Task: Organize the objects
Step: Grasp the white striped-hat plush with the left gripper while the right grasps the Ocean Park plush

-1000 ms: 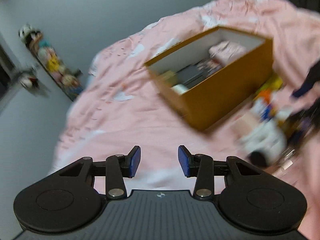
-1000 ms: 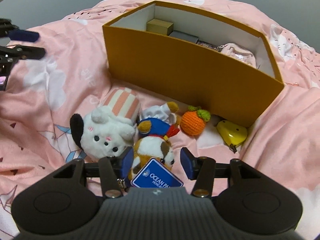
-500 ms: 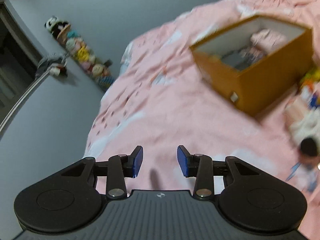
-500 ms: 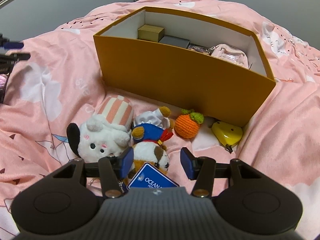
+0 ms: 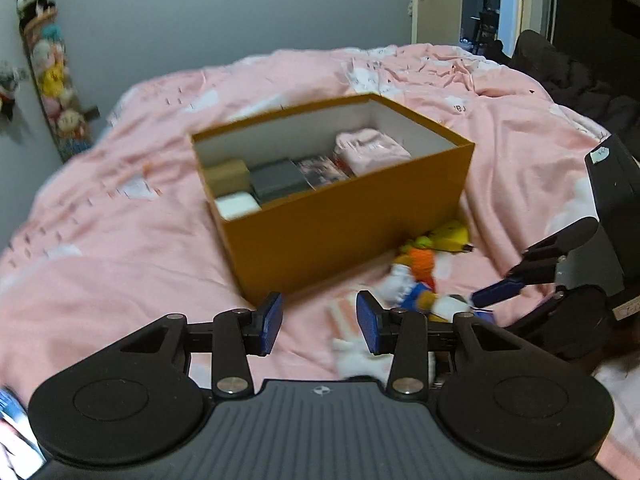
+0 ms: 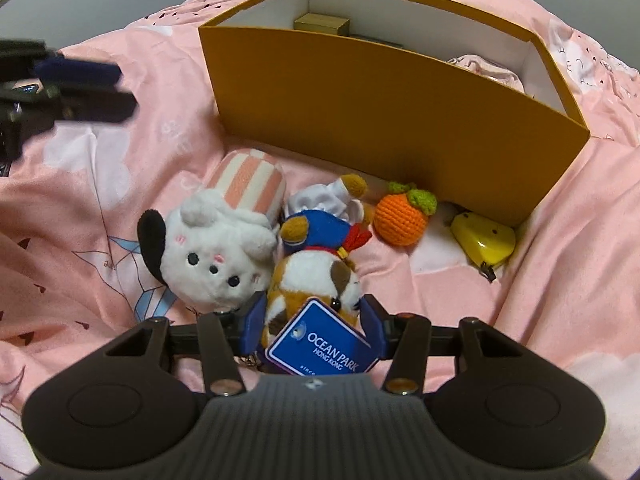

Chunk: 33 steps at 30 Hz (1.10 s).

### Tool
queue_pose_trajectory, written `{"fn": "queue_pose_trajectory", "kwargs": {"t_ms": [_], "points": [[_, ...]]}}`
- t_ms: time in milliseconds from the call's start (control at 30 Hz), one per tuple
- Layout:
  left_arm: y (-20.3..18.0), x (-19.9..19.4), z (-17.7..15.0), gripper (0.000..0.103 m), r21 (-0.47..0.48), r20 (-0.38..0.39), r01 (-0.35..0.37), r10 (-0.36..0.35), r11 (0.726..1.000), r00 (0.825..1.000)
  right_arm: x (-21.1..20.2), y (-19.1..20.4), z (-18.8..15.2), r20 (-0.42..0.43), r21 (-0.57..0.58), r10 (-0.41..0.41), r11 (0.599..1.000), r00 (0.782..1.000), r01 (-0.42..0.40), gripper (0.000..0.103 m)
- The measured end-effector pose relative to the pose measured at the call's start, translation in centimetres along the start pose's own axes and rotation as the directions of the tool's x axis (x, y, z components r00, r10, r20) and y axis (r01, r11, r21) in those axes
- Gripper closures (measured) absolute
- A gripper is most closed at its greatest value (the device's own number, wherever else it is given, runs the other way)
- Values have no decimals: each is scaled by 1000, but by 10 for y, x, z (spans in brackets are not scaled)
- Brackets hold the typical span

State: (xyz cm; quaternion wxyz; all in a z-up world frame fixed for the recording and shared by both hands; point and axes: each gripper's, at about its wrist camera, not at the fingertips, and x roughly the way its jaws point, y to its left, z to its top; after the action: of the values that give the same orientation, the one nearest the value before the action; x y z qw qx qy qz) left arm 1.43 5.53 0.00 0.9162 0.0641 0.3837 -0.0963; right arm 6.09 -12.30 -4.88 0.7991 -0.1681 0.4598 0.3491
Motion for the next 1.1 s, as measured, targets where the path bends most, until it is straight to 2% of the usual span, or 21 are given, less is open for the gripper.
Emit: {"fn": "queue_pose_trajectory", "kwargs": {"t_ms": [100, 133, 300, 433, 500, 633, 767, 900, 1100], "points": [[-6, 8, -5, 53, -32, -38, 34, -35, 999, 999, -2, -9, 0, 5, 55, 8, 998, 1000, -9, 62], [-6, 11, -6, 50, -44, -48, 47, -49, 998, 998, -3, -14, -1, 4, 84, 20, 996, 1000, -20, 63], [3, 32, -18, 46, -144, -122, 111, -129, 983, 984, 1, -28, -2, -14, 162, 66, 985, 998, -63, 63], [5, 46, -25, 45, -167, -174, 106, -135, 980, 975, 6, -30, -2, -13, 174, 90, 981, 996, -86, 59], [6, 52, -28, 38, -189, -175, 122, -155, 974, 972, 9, -32, -2, -14, 182, 100, 979, 995, -96, 59], [16, 62, -30, 33, -269, -175, 171, -222, 948, 959, 14, -36, -2, -18, 191, 122, 975, 992, -116, 56], [21, 74, -34, 31, -330, -177, 215, -284, 919, 942, 18, -38, -1, -22, 196, 138, 972, 990, -131, 53], [24, 83, -36, 29, -377, -176, 228, -311, 897, 934, 21, -40, 0, -20, 200, 151, 969, 988, -144, 52], [23, 90, -40, 30, -420, -170, 225, -320, 879, 932, 22, -37, 1, -21, 193, 143, 972, 989, -137, 50]]}}
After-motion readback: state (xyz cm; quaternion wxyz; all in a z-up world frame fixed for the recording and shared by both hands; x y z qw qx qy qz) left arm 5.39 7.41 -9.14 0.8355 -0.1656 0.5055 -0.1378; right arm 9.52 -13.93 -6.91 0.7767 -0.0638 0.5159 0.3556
